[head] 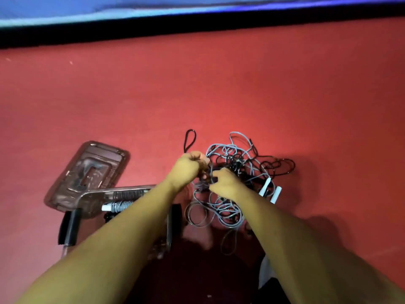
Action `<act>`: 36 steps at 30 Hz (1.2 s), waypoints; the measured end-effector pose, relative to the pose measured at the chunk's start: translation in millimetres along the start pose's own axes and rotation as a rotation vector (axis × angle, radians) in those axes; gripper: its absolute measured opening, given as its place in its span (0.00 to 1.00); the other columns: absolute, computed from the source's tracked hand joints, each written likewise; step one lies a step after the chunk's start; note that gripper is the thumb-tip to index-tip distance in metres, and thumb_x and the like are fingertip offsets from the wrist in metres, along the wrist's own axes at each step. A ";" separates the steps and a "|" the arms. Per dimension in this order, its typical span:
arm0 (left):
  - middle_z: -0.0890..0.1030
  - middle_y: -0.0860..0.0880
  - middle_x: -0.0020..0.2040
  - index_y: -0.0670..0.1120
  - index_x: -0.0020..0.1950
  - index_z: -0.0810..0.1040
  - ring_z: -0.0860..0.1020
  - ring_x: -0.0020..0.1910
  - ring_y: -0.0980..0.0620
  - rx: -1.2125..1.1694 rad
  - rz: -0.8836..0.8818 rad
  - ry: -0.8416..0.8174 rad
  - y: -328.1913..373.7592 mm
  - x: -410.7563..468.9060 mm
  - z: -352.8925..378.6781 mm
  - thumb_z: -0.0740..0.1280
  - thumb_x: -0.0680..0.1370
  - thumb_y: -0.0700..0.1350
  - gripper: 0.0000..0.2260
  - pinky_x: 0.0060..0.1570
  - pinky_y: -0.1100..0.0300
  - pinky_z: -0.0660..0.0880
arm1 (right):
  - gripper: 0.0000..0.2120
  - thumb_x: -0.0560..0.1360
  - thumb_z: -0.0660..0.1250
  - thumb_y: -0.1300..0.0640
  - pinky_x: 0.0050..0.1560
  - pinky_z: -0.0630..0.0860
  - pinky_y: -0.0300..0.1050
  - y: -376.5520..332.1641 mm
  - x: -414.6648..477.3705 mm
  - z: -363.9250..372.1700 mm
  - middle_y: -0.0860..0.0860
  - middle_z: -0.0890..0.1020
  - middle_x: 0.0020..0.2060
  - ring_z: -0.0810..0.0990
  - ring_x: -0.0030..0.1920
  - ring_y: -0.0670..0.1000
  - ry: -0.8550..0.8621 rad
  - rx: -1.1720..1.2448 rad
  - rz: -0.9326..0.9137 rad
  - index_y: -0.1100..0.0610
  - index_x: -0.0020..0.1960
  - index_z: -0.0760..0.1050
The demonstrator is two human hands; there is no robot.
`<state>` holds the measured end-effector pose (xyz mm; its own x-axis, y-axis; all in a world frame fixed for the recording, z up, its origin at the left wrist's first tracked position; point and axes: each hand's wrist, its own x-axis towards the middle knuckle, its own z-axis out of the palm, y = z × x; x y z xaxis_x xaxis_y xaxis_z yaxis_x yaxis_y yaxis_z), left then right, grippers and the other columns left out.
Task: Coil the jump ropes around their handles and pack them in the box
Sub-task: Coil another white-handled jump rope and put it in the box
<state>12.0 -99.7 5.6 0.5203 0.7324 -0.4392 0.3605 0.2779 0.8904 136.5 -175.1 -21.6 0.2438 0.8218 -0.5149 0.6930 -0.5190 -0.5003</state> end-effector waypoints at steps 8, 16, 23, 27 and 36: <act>0.70 0.50 0.27 0.43 0.42 0.75 0.73 0.27 0.51 -0.221 0.266 0.037 164.5 -91.6 -47.8 0.63 0.81 0.37 0.08 0.34 0.61 0.74 | 0.16 0.81 0.61 0.54 0.25 0.65 0.33 -90.6 -82.1 -94.5 0.47 0.73 0.20 0.70 0.20 0.40 0.084 0.181 -0.188 0.57 0.38 0.78; 0.79 0.52 0.51 0.47 0.54 0.77 0.77 0.51 0.56 -0.039 0.504 0.101 232.3 -171.2 -79.6 0.70 0.69 0.64 0.24 0.58 0.54 0.74 | 0.20 0.81 0.58 0.50 0.29 0.66 0.30 -193.5 -182.2 -179.5 0.51 0.81 0.32 0.75 0.28 0.44 0.313 0.331 -0.428 0.57 0.35 0.78; 0.71 0.56 0.69 0.49 0.57 0.79 0.73 0.66 0.60 0.242 0.778 0.254 200.3 -195.8 -82.2 0.77 0.72 0.44 0.15 0.60 0.59 0.76 | 0.23 0.83 0.57 0.52 0.35 0.68 0.46 -221.9 -199.1 -184.5 0.57 0.72 0.29 0.70 0.30 0.52 0.150 1.205 -0.413 0.59 0.31 0.69; 0.82 0.51 0.55 0.46 0.53 0.78 0.81 0.51 0.55 0.036 0.598 0.162 178.9 -192.4 -80.1 0.75 0.73 0.40 0.12 0.55 0.55 0.77 | 0.21 0.82 0.59 0.50 0.33 0.67 0.46 -227.9 -188.4 -173.9 0.56 0.71 0.29 0.69 0.29 0.53 0.034 1.378 -0.339 0.58 0.33 0.68; 0.76 0.39 0.45 0.42 0.44 0.80 0.74 0.46 0.43 0.939 0.250 -0.018 155.1 -179.2 -88.6 0.65 0.76 0.48 0.10 0.49 0.54 0.69 | 0.20 0.84 0.53 0.46 0.20 0.49 0.35 -212.1 -170.8 -211.0 0.47 0.59 0.24 0.54 0.19 0.44 -0.126 1.520 -0.301 0.54 0.35 0.64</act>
<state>-93.9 -132.7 233.0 0.6747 0.6912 -0.2589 0.7049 -0.4995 0.5035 91.1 -155.8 319.3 0.1166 0.9519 -0.2834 -0.6298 -0.1498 -0.7621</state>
